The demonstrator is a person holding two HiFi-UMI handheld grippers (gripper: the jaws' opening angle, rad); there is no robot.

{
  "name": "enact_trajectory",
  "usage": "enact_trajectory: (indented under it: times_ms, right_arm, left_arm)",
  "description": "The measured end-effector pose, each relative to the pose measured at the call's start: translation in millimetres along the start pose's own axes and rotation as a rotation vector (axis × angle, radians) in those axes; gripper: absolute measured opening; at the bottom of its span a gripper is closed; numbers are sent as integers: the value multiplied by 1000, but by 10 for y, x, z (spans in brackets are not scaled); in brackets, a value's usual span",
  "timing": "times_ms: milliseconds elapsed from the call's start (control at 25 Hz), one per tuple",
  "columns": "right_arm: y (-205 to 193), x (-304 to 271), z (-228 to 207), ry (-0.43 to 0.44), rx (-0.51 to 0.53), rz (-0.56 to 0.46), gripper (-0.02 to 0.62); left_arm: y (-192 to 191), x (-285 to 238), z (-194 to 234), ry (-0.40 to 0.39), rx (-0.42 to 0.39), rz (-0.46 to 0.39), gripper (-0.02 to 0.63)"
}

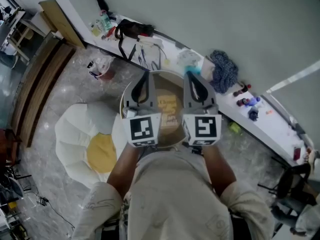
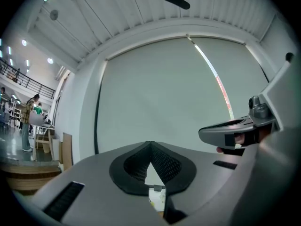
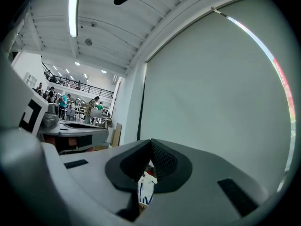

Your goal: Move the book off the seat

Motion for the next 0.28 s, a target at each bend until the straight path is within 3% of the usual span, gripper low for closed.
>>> enact_trajectory:
  times_ms: [280]
  right_arm:
    - [9, -11, 7, 5, 8, -4, 0]
  left_arm:
    - [9, 4, -14, -2, -8, -9, 2]
Point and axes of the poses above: the fingertips, and each gripper's own axes: x backward along the fingers, z to its left, y out of its top, the point moved 5 cm from there along x, backward along the fingers, and after that the axes turned 13 degrees about y, right-handed, at the moved point
